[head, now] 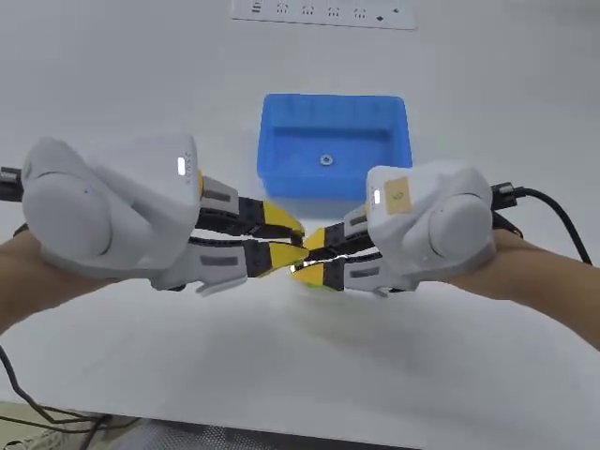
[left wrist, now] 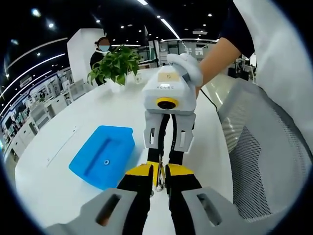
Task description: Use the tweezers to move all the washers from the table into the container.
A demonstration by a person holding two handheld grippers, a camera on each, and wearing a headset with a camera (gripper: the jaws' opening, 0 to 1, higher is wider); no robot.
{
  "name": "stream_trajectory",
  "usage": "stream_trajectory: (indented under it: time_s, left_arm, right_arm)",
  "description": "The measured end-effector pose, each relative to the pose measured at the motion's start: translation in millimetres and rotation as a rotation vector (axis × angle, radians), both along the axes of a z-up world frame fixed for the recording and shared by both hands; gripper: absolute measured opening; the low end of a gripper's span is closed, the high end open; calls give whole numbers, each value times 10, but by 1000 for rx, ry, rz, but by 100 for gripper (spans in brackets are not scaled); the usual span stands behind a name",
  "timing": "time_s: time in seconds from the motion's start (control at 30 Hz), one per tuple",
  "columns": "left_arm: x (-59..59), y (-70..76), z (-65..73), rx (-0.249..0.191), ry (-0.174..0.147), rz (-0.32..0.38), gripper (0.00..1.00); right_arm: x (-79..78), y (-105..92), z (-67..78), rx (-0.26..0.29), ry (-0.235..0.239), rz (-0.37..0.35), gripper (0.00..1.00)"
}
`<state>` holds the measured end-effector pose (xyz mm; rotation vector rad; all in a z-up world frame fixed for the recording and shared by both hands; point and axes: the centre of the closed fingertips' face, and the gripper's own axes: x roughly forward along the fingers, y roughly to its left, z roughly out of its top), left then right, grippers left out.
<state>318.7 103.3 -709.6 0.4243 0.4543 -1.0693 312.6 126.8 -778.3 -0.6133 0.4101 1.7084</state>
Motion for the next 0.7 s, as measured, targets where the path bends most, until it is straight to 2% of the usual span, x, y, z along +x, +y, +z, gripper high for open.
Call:
stream_trajectory:
  time_s: [0.07, 0.17, 0.23, 0.33, 0.4, 0.43, 0.47, 0.57, 0.63, 0.7]
  left_arm:
    - [-51, 5, 25, -16, 24, -2, 20]
    - [-94, 12, 87, -34, 27, 7, 22]
    - [-87, 43, 130, -38, 5, 32, 25]
    - [-52, 129, 194, -70, -9, 95, 28]
    - [-47, 175, 196, -92, -3, 123, 31]
    - [-61, 195, 177, -101, 14, 131, 33]
    - [-75, 233, 146, -93, 14, 133, 34]
    - [-117, 318, 112, -69, -11, 140, 38]
    - [-137, 349, 158, -109, -18, 164, 45]
    - [-140, 417, 169, -119, -27, 199, 51]
  right_arm:
    - [-1, -14, 30, 3, 8, -6, 9]
    - [12, -26, 88, 10, 6, -19, 9]
    - [32, -28, 145, 20, 13, -37, 9]
    - [61, -42, 243, 33, 6, -48, 9]
    - [106, -62, 335, 44, -1, -59, 9]
    - [134, -70, 378, 51, -6, -68, 9]
    - [177, -81, 446, 63, -14, -78, 9]
    - [280, -113, 615, 83, -29, -107, 9]
    - [353, -138, 751, 101, -46, -123, 9]
    - [441, -165, 920, 129, -67, -154, 9]
